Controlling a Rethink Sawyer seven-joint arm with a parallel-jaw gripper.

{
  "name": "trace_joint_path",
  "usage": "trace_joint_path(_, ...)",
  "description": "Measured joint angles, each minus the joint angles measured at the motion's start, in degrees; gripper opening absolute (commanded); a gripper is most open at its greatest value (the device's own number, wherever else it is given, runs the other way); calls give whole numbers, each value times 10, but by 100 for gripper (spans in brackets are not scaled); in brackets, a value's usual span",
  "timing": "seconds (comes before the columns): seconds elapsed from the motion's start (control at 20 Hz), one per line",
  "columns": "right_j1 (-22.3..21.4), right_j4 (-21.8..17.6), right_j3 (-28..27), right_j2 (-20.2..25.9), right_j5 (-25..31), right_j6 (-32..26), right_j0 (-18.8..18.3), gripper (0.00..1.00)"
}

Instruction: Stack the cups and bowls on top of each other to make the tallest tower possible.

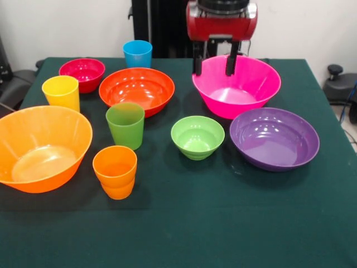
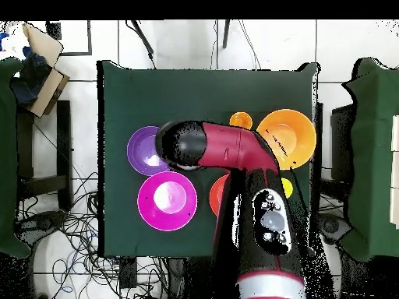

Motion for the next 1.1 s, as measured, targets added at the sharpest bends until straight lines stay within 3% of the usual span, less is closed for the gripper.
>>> trace_joint_path(0.25,52,-12,-74,-2,25,0,1,100)
trace_joint_path(0.6,89,-22,-140,-3,64,0,0,100)
trace_joint_path(1.1,96,-23,-169,-4,81,0,-12,100)
